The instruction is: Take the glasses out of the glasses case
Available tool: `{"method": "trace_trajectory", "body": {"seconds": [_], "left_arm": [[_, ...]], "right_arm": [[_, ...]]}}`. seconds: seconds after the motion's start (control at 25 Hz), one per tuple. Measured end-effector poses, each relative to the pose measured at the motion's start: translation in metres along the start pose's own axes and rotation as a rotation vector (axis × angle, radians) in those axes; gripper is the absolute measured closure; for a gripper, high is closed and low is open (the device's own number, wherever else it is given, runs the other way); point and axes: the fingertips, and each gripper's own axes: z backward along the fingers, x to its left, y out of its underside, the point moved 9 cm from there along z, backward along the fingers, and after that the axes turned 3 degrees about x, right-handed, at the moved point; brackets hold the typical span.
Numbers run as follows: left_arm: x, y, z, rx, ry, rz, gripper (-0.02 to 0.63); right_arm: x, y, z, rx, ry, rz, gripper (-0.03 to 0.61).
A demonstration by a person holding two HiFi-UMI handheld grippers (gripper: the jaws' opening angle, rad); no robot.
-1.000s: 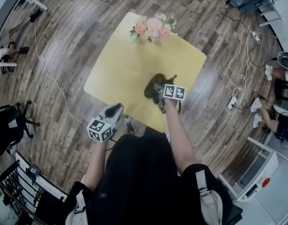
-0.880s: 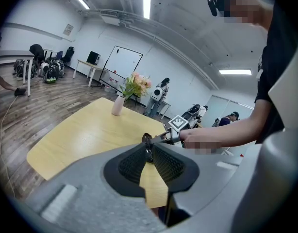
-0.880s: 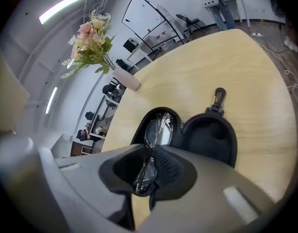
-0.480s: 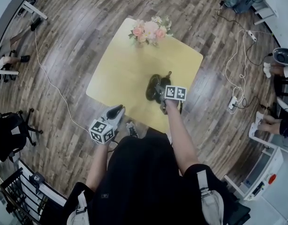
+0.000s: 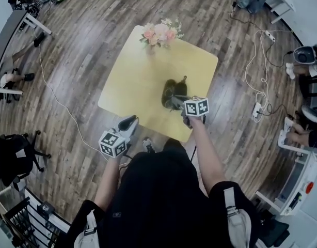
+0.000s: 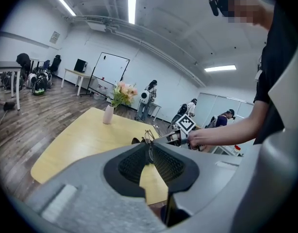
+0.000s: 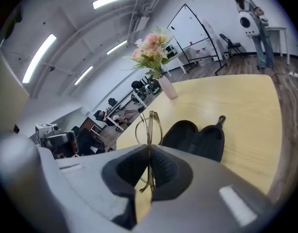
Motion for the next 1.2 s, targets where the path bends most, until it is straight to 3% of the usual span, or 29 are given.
{"method": "trace_trajectory", "body": {"seconds": [0.4,0.64,0.88,1.2], "left_arm": [[-0.021,0.020,0.045,-0.051,0.037,-0.082,0.555],[-0.029,0.044,0.076,-0.057,0.043,-0.084,0.555],[-0.051,0.055,0.080,-0.074,0.035,-0.094,0.555],[-0.101,0.049,0.080,-0.095,0.010,-0.109,0.555]], "right_arm": [[0.082,0.062,0.065,-0.170,0.047,0.181,0.561],[0.116,0.102,0.099,-0.242,0.107,0.211,0.561],[0.126,0.135,0.134,-0.257,0.128,0.258,0.561],[0.130,0.149,0.176,-0.256,0.121,0.336,0.561]]}}
